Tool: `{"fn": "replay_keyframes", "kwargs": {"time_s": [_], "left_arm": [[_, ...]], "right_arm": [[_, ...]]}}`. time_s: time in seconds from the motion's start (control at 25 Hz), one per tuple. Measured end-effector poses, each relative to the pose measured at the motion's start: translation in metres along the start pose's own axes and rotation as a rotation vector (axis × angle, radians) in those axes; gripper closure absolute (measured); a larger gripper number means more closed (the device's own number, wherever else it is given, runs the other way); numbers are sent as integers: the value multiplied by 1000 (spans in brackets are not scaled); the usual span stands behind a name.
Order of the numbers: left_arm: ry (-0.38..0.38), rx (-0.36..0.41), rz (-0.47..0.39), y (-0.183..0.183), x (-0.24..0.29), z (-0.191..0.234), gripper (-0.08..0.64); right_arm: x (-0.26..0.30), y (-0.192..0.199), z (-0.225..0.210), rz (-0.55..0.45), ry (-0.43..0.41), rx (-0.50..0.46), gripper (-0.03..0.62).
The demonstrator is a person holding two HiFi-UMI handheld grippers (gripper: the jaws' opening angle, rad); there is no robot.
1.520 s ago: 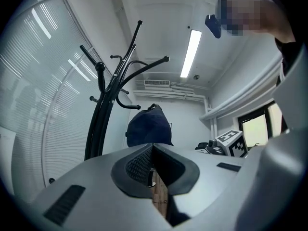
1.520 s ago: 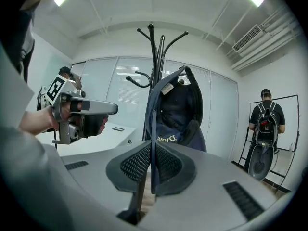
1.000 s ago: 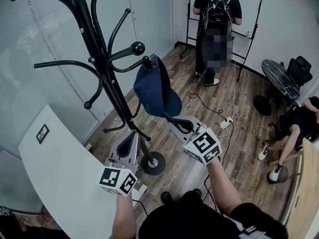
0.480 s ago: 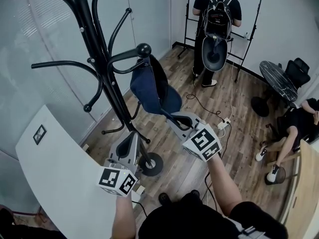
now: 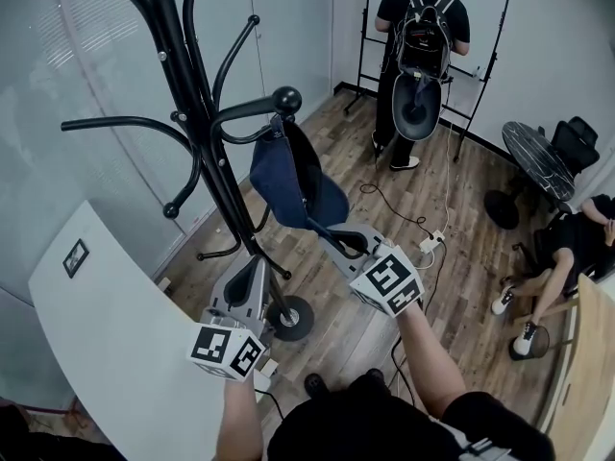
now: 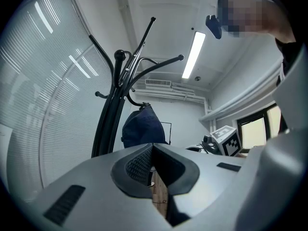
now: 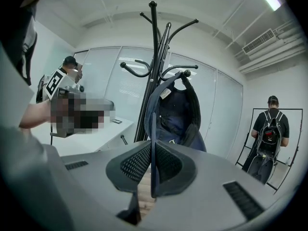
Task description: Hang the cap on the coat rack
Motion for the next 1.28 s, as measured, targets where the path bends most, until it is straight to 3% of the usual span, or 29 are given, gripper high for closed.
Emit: {"fn": "replay_keyframes", "kwargs": {"time_s": [0.6, 1.28], "left_arm": [[-9, -9, 11, 6, -1, 1, 546], [-10, -17, 10, 7, -3, 3, 546]], "right_arm": [[8, 19, -4, -15, 11, 92, 548], [8, 18, -4, -26, 9, 101, 546]]}}
Point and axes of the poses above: the fingertips, and each gripper's own axes: x forward along the fingers, z to its left, y out of its underside, the point moved 2 cm from there along -x, backward along the fingers, and after that the axes turned 5 degrees about -z, right-handed, at the moved point
